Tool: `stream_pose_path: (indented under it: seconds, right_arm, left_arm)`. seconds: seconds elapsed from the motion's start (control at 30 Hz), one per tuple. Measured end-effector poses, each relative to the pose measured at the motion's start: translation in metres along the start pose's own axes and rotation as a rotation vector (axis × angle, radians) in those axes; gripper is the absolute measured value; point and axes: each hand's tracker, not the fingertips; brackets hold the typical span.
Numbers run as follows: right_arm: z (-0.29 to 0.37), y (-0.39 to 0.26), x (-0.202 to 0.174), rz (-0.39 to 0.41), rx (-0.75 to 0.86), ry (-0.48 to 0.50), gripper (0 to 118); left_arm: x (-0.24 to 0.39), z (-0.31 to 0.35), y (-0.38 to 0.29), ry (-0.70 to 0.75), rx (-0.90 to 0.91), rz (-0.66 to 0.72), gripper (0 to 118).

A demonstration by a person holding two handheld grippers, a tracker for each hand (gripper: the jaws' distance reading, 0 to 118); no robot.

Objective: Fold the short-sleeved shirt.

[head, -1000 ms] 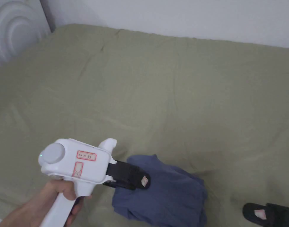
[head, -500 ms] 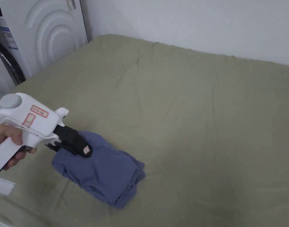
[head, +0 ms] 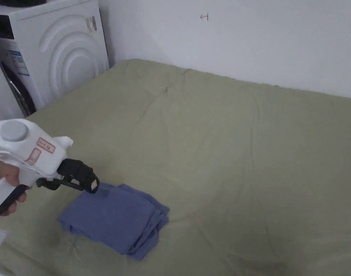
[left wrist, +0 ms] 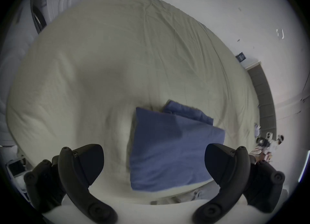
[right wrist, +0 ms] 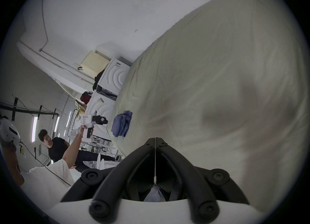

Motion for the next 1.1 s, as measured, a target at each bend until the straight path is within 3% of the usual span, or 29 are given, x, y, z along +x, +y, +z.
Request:
stream_pose_path:
  seconds: [0.03,0.07,0.1,0.13,0.2,0.3,0.37,0.47,0.53,0.67,0.73,0.83,1.1]
  right_arm:
    - [0.007,0.000,-0.006,0.018,0.014,-0.005,2]
    - [0.013,0.000,-0.012,0.038,0.027,-0.013,2]
    - [0.020,-0.001,-0.017,0.073,0.054,-0.040,2]
    - [0.028,-0.002,-0.027,0.104,0.091,-0.088,2]
    - [0.040,-0.003,-0.042,0.168,0.162,-0.192,2]
    - [0.055,-0.009,-0.071,0.297,0.281,-0.383,2]
    - [0.059,-0.015,-0.085,0.357,0.342,-0.465,2]
    - [0.069,-0.028,-0.119,0.520,0.475,-0.653,2]
    - [0.070,-0.032,-0.129,0.564,0.571,-0.775,2]
    - [0.084,-0.040,-0.147,0.607,0.693,-0.802,2]
    - [0.092,-0.045,-0.155,0.625,0.749,-0.833,2]
    - [0.100,-0.048,-0.159,0.644,0.776,-0.839,2]
    - [0.104,-0.047,-0.164,0.625,0.795,-0.798,2]
  left_arm:
    - [0.021,0.007,-0.006,0.021,0.027,-0.029,99]
    - [0.035,0.009,-0.012,0.002,0.071,-0.048,61]
    - [0.058,0.014,-0.020,-0.048,0.122,-0.075,9]
    - [0.086,0.015,-0.028,-0.054,0.160,-0.094,3]
    - [0.146,0.013,-0.050,0.043,0.295,-0.166,3]
    - [0.239,0.012,-0.081,-0.089,0.377,-0.159,3]
    - [0.297,0.010,-0.101,-0.024,0.482,-0.193,3]
    - [0.365,0.015,-0.122,-0.043,0.659,-0.287,3]
    - [0.404,0.024,-0.136,-0.084,0.768,-0.307,3]
    - [0.442,0.042,-0.159,-0.073,0.938,-0.302,3]
    - [0.454,0.050,-0.169,0.019,1.016,-0.355,3]
    - [0.460,0.059,-0.175,0.046,1.045,-0.407,3]
    - [0.450,0.071,-0.177,0.052,1.075,-0.359,3]
